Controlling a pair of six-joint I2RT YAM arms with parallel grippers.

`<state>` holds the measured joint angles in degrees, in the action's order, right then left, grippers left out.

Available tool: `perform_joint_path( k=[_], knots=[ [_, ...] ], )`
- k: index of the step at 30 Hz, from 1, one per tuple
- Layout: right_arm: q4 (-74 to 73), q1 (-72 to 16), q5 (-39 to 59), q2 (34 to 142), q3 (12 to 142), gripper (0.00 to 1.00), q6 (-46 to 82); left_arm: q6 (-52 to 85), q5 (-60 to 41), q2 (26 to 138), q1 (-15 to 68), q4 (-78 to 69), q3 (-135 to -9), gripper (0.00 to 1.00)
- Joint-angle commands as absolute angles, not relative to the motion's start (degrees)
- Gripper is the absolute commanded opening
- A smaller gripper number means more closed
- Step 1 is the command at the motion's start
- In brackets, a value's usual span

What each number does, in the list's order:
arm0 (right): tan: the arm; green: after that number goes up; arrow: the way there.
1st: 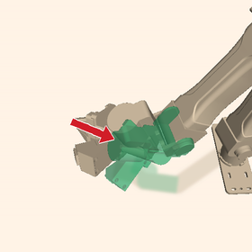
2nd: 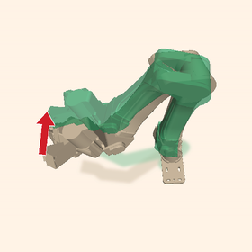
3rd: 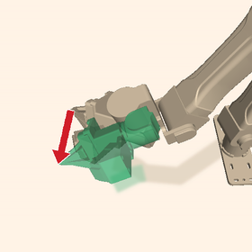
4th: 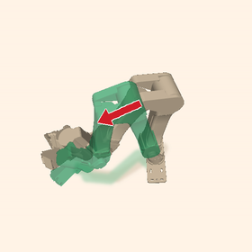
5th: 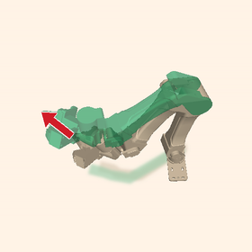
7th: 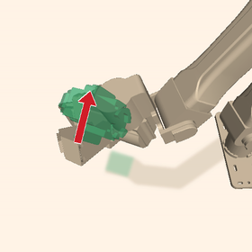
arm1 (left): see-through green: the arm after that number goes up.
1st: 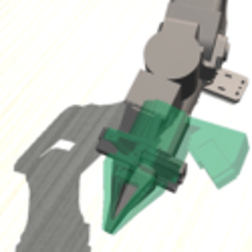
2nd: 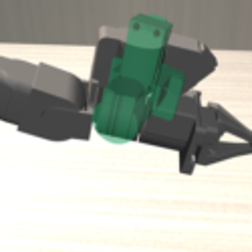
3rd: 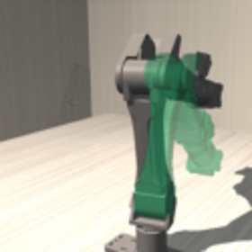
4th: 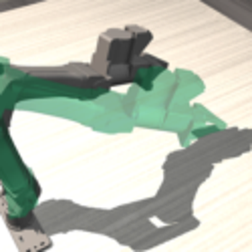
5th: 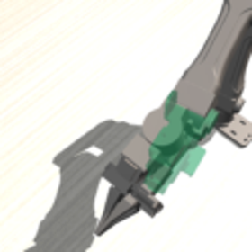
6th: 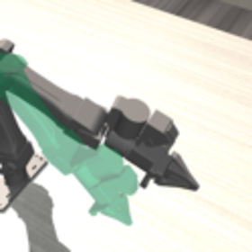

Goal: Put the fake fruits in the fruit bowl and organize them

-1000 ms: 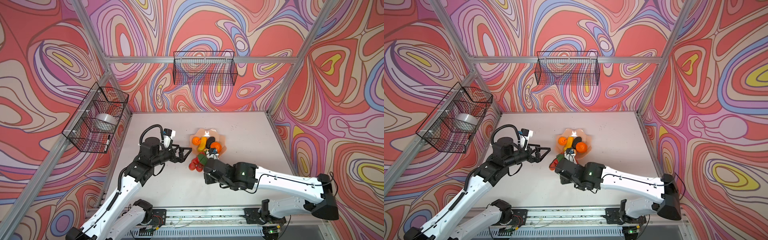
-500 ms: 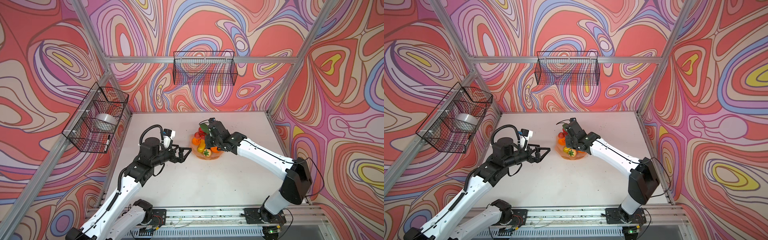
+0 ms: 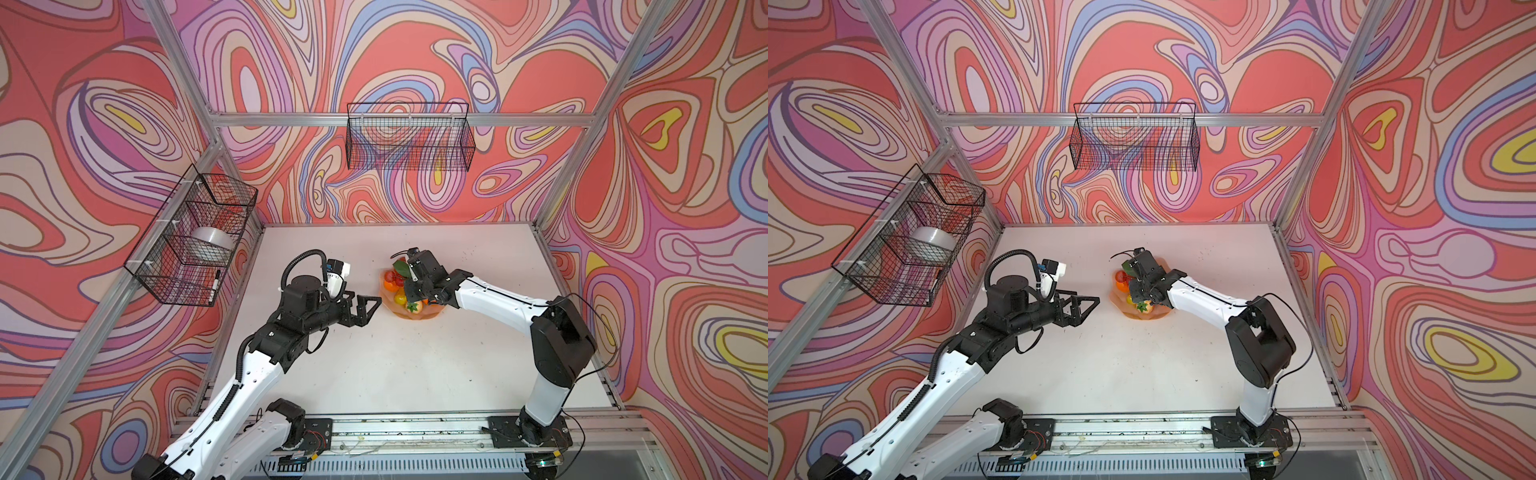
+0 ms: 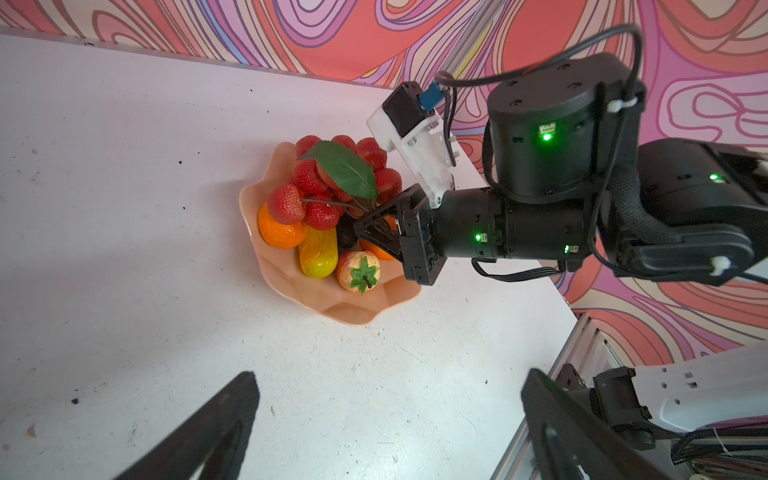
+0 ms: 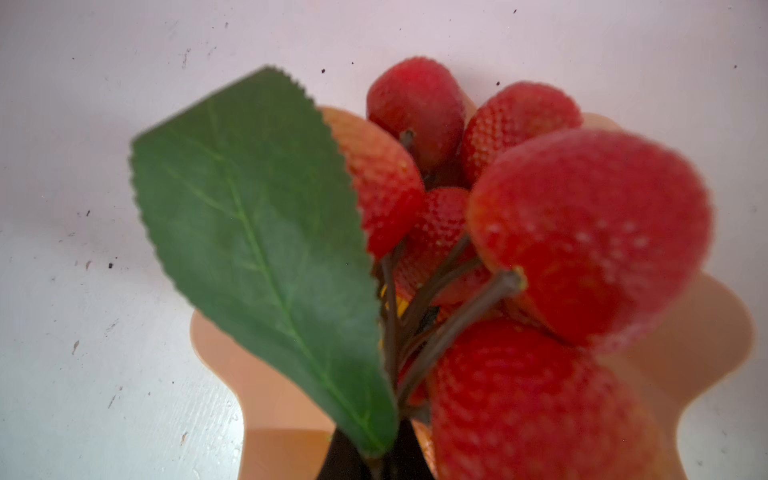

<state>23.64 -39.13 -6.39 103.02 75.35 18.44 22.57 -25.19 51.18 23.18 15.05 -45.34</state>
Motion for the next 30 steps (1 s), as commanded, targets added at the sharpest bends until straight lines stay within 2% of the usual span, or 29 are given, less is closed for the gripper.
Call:
perform_joint_path(
  k=[1,10,17,21,25,28,30],
  knots=[
    [22.78,-39.20,-5.65,102.09,73.42,0.13,19.45,21.09,-24.22,50.63,22.90,16.63,-46.55,1.00],
    [22.23,-39.20,-6.58,94.34,68.30,0.53,22.72,21.70,-24.02,50.54,22.87,16.18,-46.30,1.00],
    [19.88,-39.20,-11.82,84.53,64.99,0.96,24.45,21.64,-23.10,50.89,22.91,16.47,-46.48,1.00],
    [17.67,-39.21,-18.24,76.86,60.05,0.98,24.29,21.32,-19.83,50.37,22.90,16.62,-46.24,1.00],
    [6.11,-38.57,-26.96,66.04,46.61,0.99,18.74,17.12,-12.19,49.55,22.93,14.64,-45.25,1.00],
    [-4.05,-33.77,-28.62,59.44,36.33,0.98,13.62,12.01,-1.31,49.47,22.86,8.55,-42.20,1.00],
    [-9.46,-27.02,-25.75,57.16,31.09,0.98,11.37,7.17,3.44,49.32,22.91,1.76,-37.85,1.00]
  ],
)
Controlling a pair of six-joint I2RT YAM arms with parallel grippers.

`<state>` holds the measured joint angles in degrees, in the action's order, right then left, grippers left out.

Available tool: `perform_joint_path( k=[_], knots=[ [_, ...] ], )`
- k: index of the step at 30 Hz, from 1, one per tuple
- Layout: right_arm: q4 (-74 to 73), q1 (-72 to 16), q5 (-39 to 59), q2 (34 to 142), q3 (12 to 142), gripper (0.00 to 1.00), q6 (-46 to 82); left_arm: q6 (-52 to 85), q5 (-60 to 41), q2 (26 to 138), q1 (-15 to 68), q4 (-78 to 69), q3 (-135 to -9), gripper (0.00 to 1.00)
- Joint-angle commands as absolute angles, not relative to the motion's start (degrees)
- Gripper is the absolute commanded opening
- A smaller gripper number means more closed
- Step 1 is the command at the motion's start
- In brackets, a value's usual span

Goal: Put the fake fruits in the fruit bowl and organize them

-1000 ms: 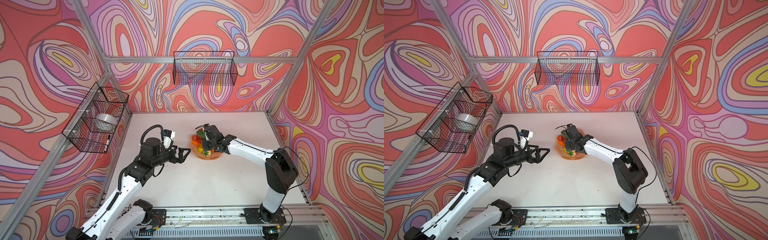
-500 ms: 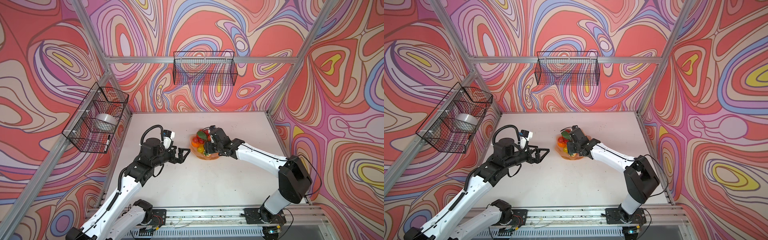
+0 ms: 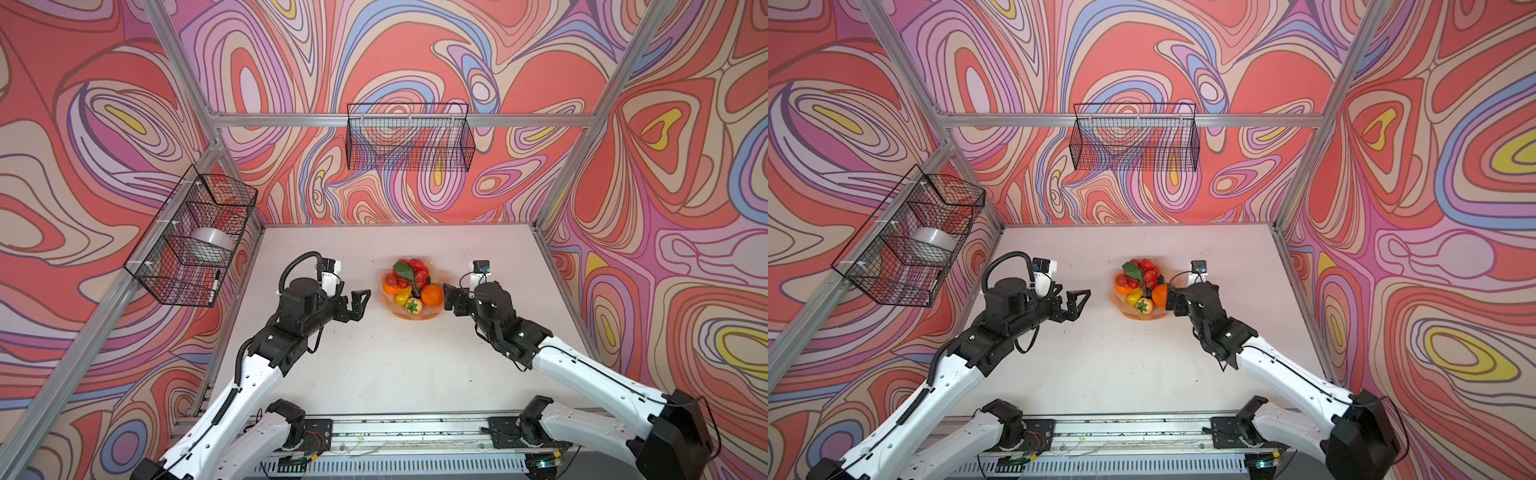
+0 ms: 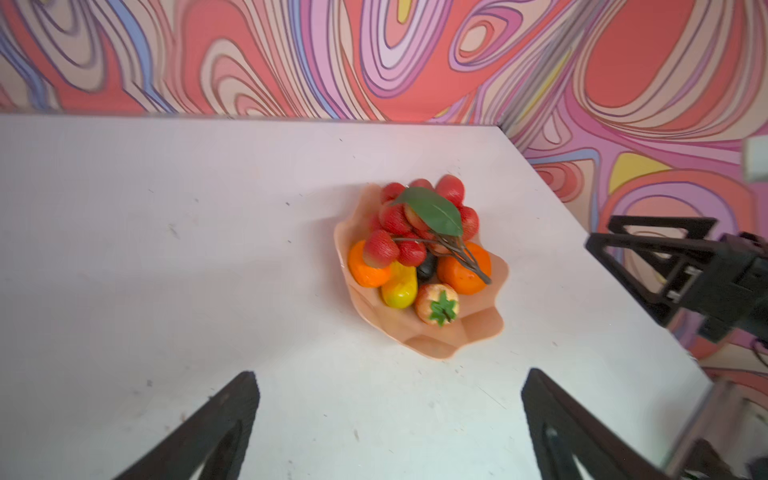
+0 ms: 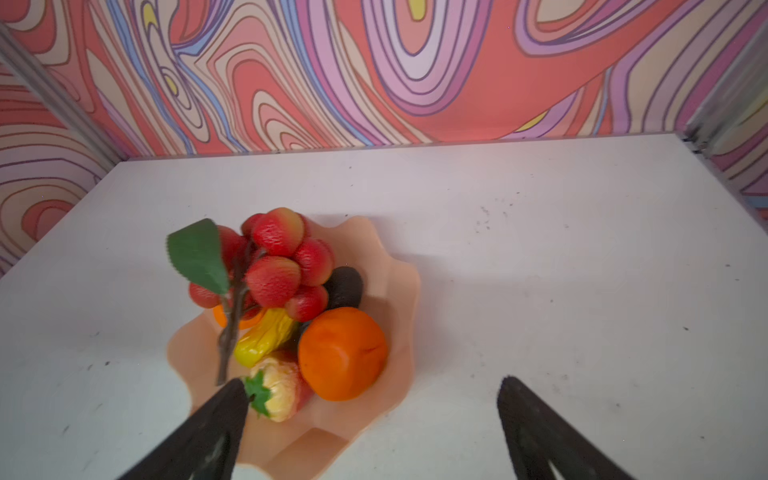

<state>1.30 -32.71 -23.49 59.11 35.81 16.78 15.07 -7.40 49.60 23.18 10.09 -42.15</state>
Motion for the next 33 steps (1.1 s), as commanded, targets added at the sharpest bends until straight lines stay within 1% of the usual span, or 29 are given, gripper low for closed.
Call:
perform_joint_path(
  k=[1,3,5,7,9,11,13,16,19,21,22,23,24,25,26,28,30,32,33],
  knots=[
    [-12.69,-23.36,-23.92,56.67,28.36,0.98,9.87,5.40,7.33,49.27,22.84,-2.86,-34.88,1.00],
    [-18.15,-17.21,-21.50,57.55,24.63,0.99,8.11,1.95,14.86,50.36,22.81,-10.65,-30.31,1.00],
    [-23.43,-11.26,-18.52,60.82,21.93,0.98,7.07,-1.94,20.04,53.88,22.53,-14.65,-26.75,1.00],
    [-30.21,-7.87,-17.78,64.60,19.26,0.98,6.50,-3.23,26.02,57.03,22.13,-19.09,-24.54,1.00],
    [-36.79,-5.55,-16.33,69.16,17.61,0.98,6.00,-4.66,28.48,59.01,20.79,-25.01,-21.76,1.00],
    [-43.55,-4.71,-14.98,74.18,16.69,0.99,4.82,-4.30,27.43,60.92,17.80,-29.42,-19.45,1.00],
    [-50.15,-4.48,-15.22,79.26,16.91,0.98,3.61,-2.24,23.39,62.94,14.73,-31.34,-18.11,1.00],
    [-55.93,-3.37,-14.22,84.94,18.71,0.98,2.37,-3.02,19.23,67.64,13.96,-36.12,-17.07,1.00],
    [-59.70,-1.26,-9.52,90.76,20.53,0.98,2.57,-0.63,17.96,73.91,12.20,-45.77,-16.28,1.00],
    [-64.14,-0.65,-8.39,95.56,20.60,0.98,2.88,-3.26,17.81,76.74,11.91,-40.64,-20.33,1.00],
    [-67.49,-0.40,-8.10,98.01,20.24,0.99,3.20,-5.31,17.60,78.59,11.68,-43.89,-20.72,1.00],
    [-68.98,-0.35,-7.99,98.51,20.13,0.98,2.76,-6.93,18.05,80.54,11.65,-48.62,-19.97,1.00],
    [-65.79,-0.35,-7.88,97.36,20.54,0.98,3.16,-6.58,17.58,82.88,10.39,-52.02,-19.55,1.00],
    [-66.06,-0.30,-9.18,97.77,20.62,0.98,3.31,-4.76,17.47,84.83,8.96,-52.94,-19.92,1.00],
    [-67.23,-0.26,-9.73,98.29,20.66,0.98,3.46,-3.48,17.52,86.14,7.57,-53.27,-20.47,1.00],
    [-65.27,-0.26,-9.46,97.89,21.24,0.98,3.30,-0.99,14.30,84.58,5.65,-47.03,-21.99,1.00],
    [-63.80,-0.31,-9.76,97.76,21.98,0.98,3.33,-0.37,13.25,86.33,4.74,-51.51,-20.70,1.00],
    [-62.14,-0.23,-11.16,97.96,23.10,0.98,3.59,0.64,14.33,89.77,3.72,-55.41,-20.69,1.00],
    [-60.72,-0.31,-12.00,97.65,23.61,0.98,3.90,1.81,13.12,88.66,2.99,-52.33,-21.33,1.00]
  ],
)
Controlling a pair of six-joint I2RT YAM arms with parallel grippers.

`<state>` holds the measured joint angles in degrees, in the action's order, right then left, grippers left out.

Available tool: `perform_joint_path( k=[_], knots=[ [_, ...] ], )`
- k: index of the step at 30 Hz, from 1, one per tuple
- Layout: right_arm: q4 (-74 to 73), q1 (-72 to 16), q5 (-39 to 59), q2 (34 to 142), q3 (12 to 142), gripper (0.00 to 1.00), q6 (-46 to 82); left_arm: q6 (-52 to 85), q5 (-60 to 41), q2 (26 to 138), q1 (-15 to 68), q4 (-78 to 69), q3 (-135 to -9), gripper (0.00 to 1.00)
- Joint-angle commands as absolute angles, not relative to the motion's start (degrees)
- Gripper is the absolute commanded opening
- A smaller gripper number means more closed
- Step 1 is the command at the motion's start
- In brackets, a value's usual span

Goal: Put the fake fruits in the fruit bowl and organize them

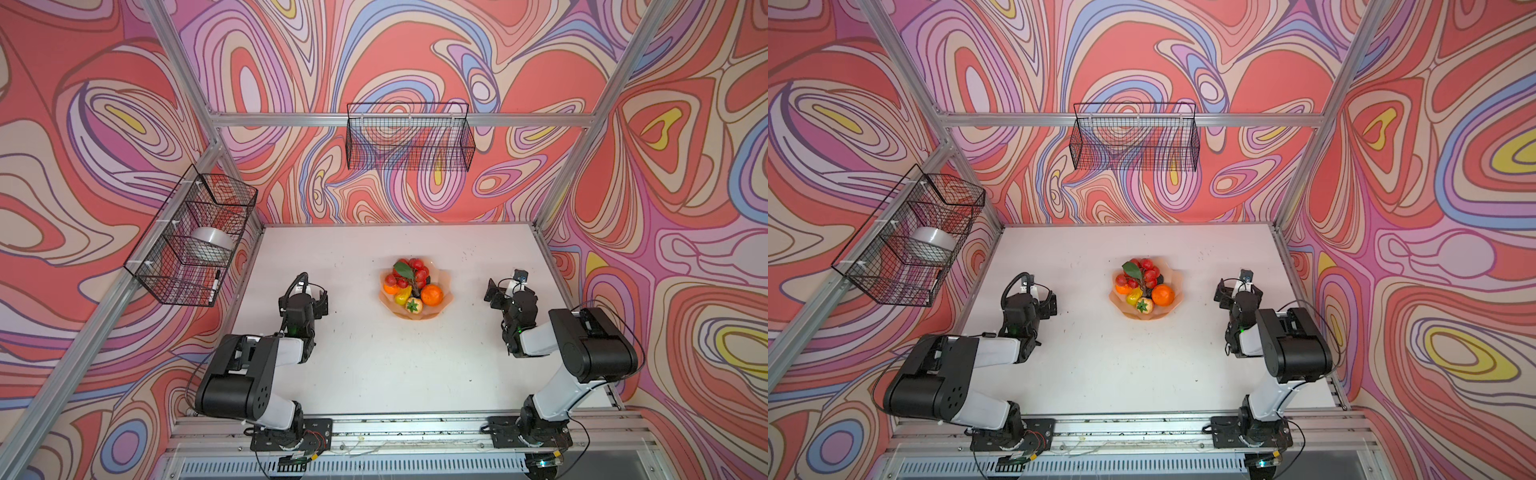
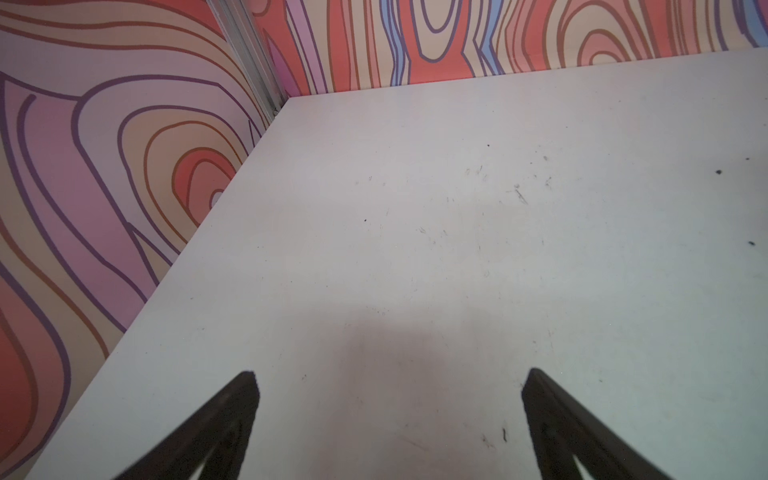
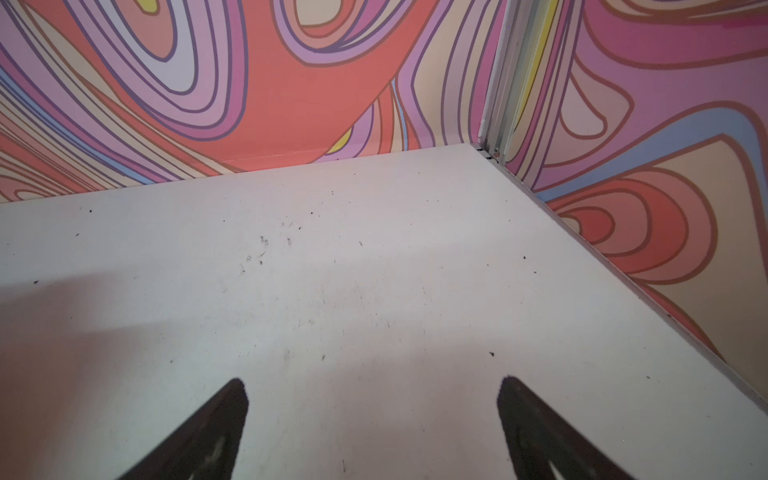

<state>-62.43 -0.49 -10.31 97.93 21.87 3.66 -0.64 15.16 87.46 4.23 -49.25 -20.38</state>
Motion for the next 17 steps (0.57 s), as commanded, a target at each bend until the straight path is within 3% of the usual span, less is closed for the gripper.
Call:
perform_joint_path(
  k=[1,3,5,17],
  knots=[
    [-61.19,-0.28,-12.63,97.96,23.51,0.98,4.11,2.25,12.70,87.29,2.76,-48.52,-21.75,1.00],
    [-59.89,-0.30,-12.70,97.89,24.32,0.98,4.17,1.29,12.99,89.35,2.89,-54.61,-20.69,1.00],
    [-58.49,-0.35,-13.01,97.81,24.82,0.98,4.13,2.11,12.75,87.70,2.91,-49.36,-21.69,1.00],
    [-57.70,-0.35,-11.09,98.00,25.40,0.98,3.54,-0.42,18.19,89.05,5.91,-56.36,-19.60,1.00]
  ],
)
